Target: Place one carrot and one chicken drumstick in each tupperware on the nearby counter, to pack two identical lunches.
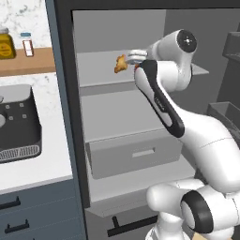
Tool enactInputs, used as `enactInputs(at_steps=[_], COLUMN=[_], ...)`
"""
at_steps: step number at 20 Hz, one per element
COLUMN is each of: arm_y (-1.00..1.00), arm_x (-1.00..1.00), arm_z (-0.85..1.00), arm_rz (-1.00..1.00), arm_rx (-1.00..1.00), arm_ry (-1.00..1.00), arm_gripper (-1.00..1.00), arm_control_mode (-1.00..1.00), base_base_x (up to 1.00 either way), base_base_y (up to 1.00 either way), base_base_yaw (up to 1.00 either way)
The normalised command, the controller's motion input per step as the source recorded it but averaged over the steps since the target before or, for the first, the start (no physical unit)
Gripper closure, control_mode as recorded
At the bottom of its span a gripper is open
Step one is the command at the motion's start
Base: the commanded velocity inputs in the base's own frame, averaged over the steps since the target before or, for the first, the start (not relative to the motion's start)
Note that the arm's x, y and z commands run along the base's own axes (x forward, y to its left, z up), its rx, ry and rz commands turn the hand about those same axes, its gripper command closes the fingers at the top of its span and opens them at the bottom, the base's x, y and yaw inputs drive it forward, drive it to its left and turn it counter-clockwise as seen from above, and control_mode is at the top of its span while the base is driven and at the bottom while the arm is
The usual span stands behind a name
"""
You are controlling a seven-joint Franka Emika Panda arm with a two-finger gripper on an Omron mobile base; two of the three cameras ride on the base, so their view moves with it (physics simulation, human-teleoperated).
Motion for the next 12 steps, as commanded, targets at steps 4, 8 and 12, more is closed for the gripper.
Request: enactInputs(at_steps=[4,8,12], arm_y=[0.06,0.12,0.17], arm_x=[0.23,0.62,0.75], arm_z=[-0.11,-0.37,-0.26], arm_rz=[0.00,0.00,0.00], arm_rx=[-0.16,-0.09,-0.02], arm_ry=[0.17,0.09,0.00], arm_gripper=[-1.00,-1.00,-1.00], arm_control_mode=[-1.00,-1.00,-1.00], base_base_x=[0.00,0.00,0.00], base_base_y=[0.00,0.00,0.00], base_base_yaw=[0.00,0.00,0.00])
